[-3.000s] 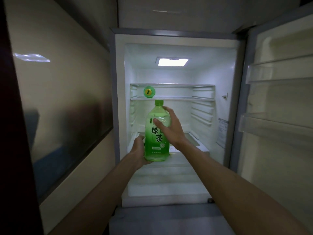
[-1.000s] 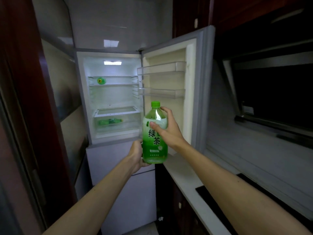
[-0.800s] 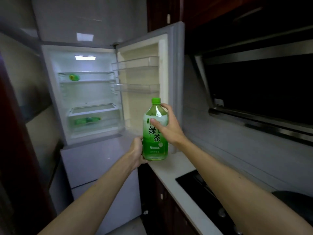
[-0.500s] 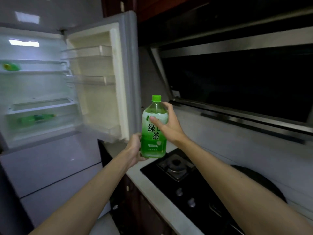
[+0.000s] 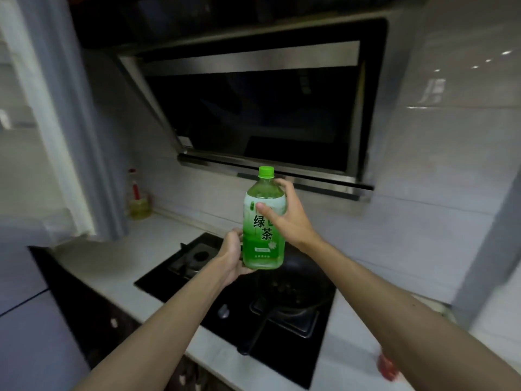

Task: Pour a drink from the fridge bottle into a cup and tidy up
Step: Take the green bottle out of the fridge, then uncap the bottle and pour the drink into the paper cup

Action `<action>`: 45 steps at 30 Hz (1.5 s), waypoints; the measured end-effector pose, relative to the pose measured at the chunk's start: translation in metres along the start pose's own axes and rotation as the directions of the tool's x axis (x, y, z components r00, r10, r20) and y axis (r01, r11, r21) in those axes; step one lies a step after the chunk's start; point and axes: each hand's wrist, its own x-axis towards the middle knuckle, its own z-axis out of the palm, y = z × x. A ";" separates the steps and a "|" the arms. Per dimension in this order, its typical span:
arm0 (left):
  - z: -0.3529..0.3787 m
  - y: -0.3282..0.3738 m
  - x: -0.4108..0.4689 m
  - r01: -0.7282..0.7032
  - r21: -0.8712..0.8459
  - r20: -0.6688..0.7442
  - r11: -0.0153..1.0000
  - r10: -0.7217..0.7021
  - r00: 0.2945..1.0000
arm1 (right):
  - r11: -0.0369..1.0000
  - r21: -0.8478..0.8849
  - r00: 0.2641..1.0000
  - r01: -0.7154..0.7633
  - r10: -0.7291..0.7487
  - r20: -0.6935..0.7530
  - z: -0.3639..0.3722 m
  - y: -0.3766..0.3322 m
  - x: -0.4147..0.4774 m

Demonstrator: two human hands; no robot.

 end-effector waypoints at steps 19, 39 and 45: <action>0.181 -0.131 -0.016 0.197 0.073 0.249 0.978 -0.209 0.946 | 0.938 -0.274 0.959 -0.212 0.147 -0.242 -0.192 0.051 -0.153; 0.142 -0.242 0.059 0.334 0.346 0.244 0.877 -0.427 0.870 | 0.779 -0.334 0.848 -0.531 0.482 -0.222 -0.150 0.137 -0.221; 0.121 -0.271 0.088 0.370 0.355 0.232 0.859 -0.464 0.855 | 0.747 -0.303 0.806 -0.592 0.544 -0.234 -0.129 0.171 -0.231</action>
